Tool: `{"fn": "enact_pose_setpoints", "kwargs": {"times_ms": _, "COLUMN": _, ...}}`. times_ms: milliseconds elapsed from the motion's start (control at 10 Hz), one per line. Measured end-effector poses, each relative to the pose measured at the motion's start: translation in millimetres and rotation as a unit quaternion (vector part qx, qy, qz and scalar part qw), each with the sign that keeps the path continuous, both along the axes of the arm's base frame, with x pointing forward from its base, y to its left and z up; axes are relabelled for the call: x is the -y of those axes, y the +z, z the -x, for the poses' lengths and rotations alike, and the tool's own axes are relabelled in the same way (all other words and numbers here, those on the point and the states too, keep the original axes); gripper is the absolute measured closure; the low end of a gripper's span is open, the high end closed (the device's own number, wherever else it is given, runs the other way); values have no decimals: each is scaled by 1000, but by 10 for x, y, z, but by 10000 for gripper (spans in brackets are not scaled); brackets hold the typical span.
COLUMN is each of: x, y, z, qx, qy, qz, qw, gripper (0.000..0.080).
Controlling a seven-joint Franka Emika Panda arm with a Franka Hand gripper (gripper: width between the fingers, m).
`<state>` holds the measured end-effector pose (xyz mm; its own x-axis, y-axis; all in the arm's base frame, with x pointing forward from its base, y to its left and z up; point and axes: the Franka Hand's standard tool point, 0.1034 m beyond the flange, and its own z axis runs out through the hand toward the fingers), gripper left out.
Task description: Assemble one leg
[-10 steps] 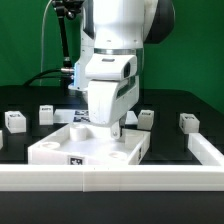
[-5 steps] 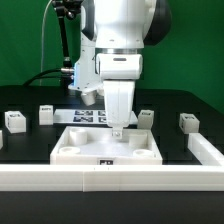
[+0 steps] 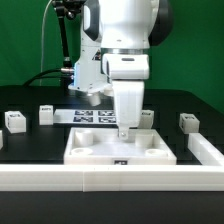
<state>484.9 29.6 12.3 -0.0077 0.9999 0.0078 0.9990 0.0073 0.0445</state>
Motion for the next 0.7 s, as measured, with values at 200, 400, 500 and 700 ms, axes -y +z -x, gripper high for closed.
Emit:
{"fn": "enact_pose_setpoints", "kwargs": {"times_ms": 200, "x": -121, "y": 2, "z": -21, "qx": 0, "qy": 11, "qz": -3, "qw": 1000, "gripper": 741}}
{"fn": "enact_pose_setpoints", "kwargs": {"times_ms": 400, "x": -297, "y": -3, "z": -42, "qx": -6, "qy": -4, "qz": -8, "qw": 1000, "gripper": 741}}
{"fn": "enact_pose_setpoints", "kwargs": {"times_ms": 500, "x": -386, "y": -3, "z": -48, "qx": -7, "qy": -12, "qz": -10, "qw": 1000, "gripper": 741}}
{"fn": "enact_pose_setpoints", "kwargs": {"times_ms": 700, "x": -546, "y": -1, "z": -38, "qx": -9, "qy": -21, "qz": -10, "qw": 1000, "gripper": 741}}
